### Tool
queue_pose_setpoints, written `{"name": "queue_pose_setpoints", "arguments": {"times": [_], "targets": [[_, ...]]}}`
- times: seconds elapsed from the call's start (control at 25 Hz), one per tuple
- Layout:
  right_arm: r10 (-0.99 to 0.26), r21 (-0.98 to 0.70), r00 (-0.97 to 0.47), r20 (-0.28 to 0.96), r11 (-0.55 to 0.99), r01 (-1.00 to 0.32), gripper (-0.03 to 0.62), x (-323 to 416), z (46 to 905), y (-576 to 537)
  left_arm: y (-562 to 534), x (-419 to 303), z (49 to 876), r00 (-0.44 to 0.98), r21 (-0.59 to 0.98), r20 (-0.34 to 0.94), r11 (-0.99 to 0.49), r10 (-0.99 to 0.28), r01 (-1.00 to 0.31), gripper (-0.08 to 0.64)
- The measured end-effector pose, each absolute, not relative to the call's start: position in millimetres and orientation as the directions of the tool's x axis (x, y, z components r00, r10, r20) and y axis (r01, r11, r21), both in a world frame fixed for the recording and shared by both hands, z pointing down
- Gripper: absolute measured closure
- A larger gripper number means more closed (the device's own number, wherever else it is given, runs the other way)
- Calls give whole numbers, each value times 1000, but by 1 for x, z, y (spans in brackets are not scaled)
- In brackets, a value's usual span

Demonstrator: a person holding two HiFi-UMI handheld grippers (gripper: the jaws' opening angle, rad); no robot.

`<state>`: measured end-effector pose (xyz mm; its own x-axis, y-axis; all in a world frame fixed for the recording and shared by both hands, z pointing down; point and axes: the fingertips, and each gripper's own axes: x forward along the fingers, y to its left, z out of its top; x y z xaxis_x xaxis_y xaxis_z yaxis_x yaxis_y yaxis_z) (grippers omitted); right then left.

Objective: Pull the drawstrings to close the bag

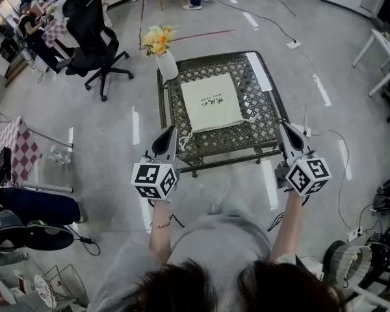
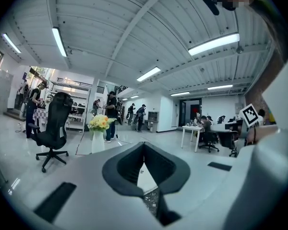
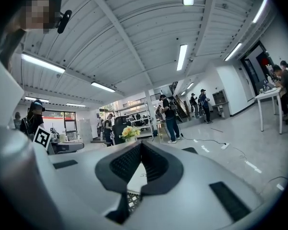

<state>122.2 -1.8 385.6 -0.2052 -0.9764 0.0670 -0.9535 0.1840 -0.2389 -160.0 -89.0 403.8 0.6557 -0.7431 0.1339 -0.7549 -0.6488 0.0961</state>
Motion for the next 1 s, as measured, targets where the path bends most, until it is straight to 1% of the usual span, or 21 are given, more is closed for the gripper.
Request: {"name": "queue_pose_setpoints", "arguments": {"times": [0.16,0.32,0.64,1.0], "targets": [[-971,-245,-216,106,185,-952,571,119,399,-3,-82,-161,413,651,113,147,-641,-745,-759,535],[-963,-256,-232,139,191,-947,570,122,414,-15,-79,-160,431,633,124,188,-621,-751,-774,535],[-935,-239,-300,187,253,-938,569,116,430,-65,-104,-158,443,614,141,220,-598,-758,-789,535],[-912,-245,-357,205,305,-920,569,141,434,-123,-145,-142,447,587,157,237,-566,-774,-810,534]]}}
